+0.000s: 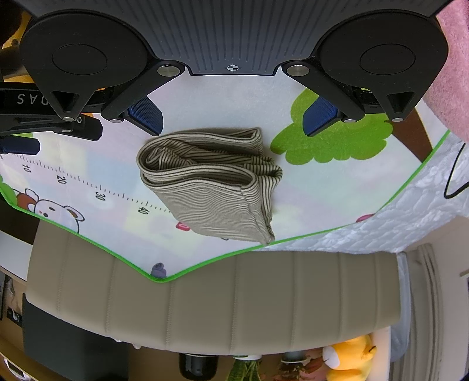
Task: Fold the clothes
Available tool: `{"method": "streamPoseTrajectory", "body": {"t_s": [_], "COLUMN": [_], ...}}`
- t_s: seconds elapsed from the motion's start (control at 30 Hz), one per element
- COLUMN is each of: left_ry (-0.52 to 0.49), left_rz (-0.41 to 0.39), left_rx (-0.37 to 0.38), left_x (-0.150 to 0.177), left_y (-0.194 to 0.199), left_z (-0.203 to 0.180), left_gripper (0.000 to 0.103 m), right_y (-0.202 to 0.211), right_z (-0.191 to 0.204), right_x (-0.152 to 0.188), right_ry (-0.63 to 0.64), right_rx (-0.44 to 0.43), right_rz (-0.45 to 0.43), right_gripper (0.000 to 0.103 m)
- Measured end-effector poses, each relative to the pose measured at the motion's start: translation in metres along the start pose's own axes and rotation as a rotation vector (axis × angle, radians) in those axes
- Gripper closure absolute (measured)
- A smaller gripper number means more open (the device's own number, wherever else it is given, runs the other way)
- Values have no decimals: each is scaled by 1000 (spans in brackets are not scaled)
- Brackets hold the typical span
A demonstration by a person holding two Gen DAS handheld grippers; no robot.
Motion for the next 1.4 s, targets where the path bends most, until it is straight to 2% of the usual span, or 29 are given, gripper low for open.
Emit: {"method": "streamPoseTrajectory", "body": {"t_s": [0.6,1.4], "left_ry": [8,-7], "left_rz": [2,17], "left_rx": [4,23], "left_x": [0,3], "left_y": [2,-2], "left_z": [2,0], "left_gripper": [0,0], "right_y": [1,3], "right_z": [1,-4], "right_x": [0,-1], "right_ry": [9,-38], "right_rx": [-1,-9], "right_rz": [-2,5], "right_gripper": [0,0]}}
Point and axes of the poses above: each gripper's, at about its wrist camera, not at the fingertips, and y roughly against the way its jaws point, z to its left, x to its underside, the point moved 10 cm from there along -y, roughly the way its jaws point, and after that the axes turned 7 degrees about x, right-handed, at the moved point
